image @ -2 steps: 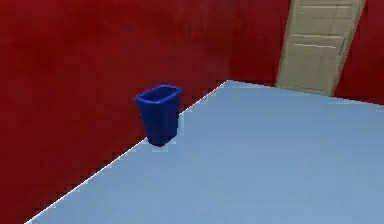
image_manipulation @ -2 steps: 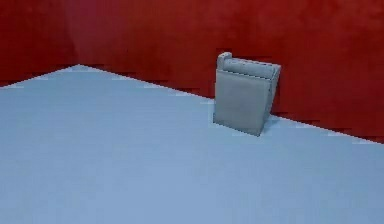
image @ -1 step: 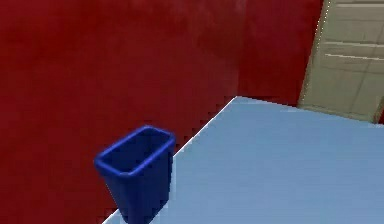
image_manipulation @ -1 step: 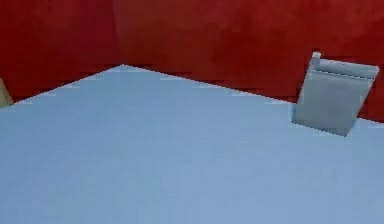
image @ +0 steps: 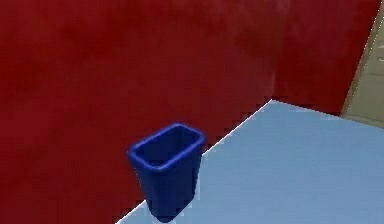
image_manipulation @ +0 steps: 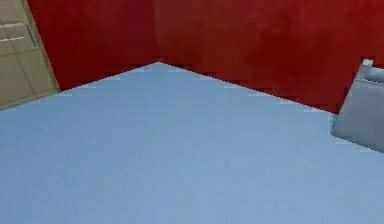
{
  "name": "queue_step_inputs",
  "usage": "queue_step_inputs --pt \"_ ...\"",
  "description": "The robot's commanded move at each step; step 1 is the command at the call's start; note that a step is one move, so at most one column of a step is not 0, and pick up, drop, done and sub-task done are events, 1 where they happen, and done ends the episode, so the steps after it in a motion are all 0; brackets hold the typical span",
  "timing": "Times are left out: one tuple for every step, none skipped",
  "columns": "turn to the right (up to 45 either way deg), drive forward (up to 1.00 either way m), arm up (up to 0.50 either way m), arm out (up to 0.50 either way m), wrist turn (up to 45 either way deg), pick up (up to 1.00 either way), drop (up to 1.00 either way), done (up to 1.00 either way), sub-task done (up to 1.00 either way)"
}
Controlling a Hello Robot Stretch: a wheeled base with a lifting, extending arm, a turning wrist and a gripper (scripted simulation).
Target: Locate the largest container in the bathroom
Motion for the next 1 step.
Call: queue_step_inputs --pt "0.0 0.2 0.0 0.0 0.0 0.0 0.0 0.0 0.0"
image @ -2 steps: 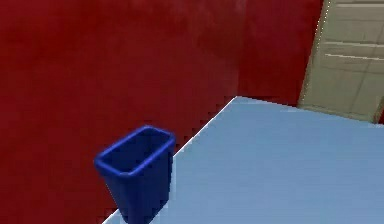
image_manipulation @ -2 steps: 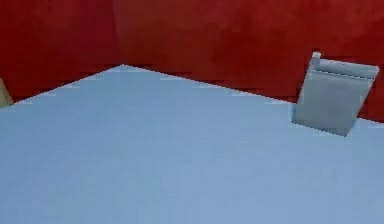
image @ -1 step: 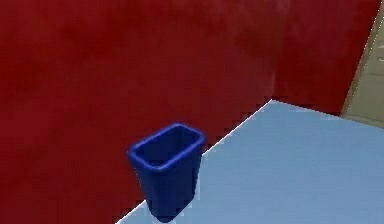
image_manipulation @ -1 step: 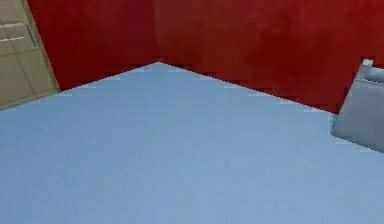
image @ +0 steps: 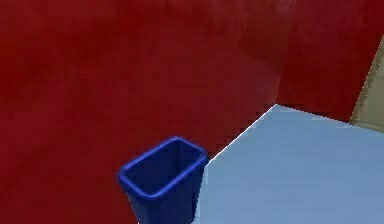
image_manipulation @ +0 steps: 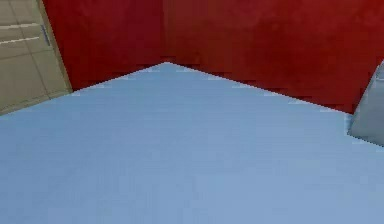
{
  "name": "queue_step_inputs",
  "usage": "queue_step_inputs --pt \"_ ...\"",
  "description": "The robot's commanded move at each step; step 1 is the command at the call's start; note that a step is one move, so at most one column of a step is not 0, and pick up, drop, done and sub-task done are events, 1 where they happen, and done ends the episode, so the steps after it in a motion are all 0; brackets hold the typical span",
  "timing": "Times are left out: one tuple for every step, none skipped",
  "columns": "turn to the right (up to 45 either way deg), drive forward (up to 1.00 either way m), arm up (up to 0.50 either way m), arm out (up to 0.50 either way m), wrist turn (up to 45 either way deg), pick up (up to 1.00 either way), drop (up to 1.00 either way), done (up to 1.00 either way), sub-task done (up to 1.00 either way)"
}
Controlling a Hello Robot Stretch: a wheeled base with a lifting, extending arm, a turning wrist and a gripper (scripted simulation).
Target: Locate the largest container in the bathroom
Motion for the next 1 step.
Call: queue_step_inputs --pt "0.0 0.0 0.0 0.0 0.0 0.0 0.0 1.0 0.0"
